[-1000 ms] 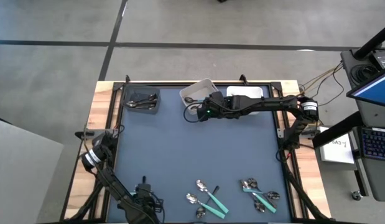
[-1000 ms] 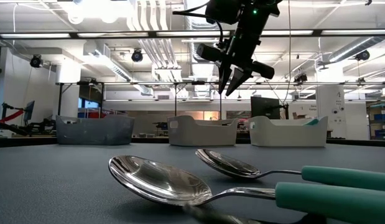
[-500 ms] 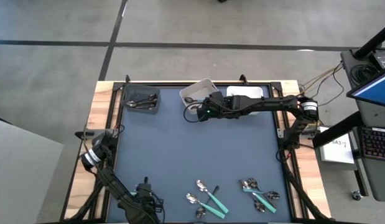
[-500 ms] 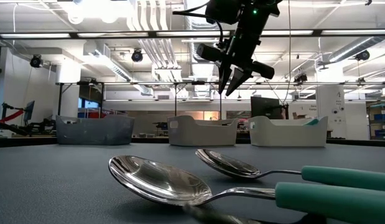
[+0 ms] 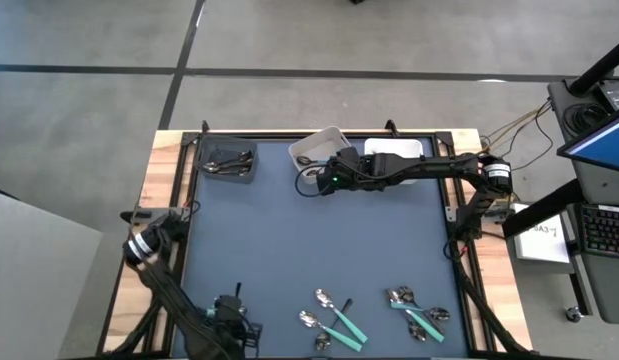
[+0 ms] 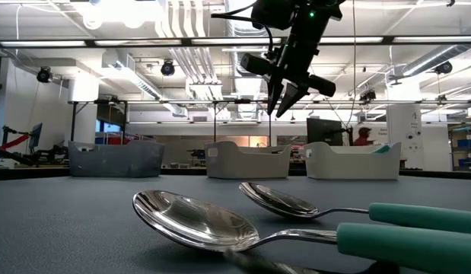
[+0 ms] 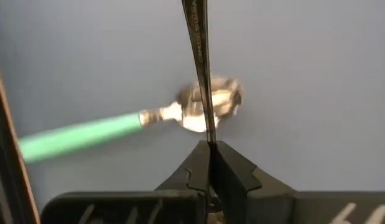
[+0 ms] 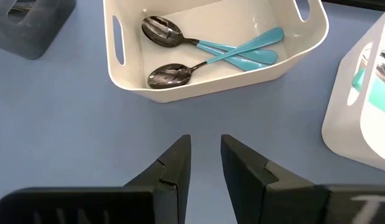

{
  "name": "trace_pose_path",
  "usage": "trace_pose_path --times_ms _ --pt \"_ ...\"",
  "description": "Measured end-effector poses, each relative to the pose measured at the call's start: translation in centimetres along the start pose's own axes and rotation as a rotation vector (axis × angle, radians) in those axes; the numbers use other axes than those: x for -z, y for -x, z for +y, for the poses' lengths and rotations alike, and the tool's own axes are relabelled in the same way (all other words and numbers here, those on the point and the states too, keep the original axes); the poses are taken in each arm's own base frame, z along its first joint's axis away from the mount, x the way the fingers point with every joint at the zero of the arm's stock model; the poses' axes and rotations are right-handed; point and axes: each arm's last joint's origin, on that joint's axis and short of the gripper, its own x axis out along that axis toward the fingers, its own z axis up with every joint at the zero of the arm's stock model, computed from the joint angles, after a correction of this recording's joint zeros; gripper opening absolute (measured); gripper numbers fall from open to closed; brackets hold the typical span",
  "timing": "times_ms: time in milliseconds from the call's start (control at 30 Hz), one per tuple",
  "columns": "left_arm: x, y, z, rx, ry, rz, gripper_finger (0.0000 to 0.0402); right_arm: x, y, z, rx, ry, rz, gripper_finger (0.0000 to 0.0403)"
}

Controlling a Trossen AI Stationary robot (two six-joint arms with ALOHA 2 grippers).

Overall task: Sort silverware by color (type)
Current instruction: Put the black spoon into the black bin

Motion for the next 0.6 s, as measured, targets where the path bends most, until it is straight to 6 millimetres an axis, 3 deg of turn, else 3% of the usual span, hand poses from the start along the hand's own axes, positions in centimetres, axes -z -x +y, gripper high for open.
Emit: trace_pose_path --times_ms 233,400,600 --pt "-3.4 2.9 -0.3 0.088 -0.063 -0.215 0.0 0.0 0.0 0.0 0.0 0.0 0.0 0.0079" --pt "-6.7 2.7 0.4 0.118 -0.061 -0.323 0.0 0.0 0.0 0.0 -0.005 -0.003 -0.003 0.0079" --pt "-12.1 2.7 1.5 0.209 -0.09 -0.353 0.0 -0.1 0.0 0.2 -0.018 -0.008 -0.011 0.0079"
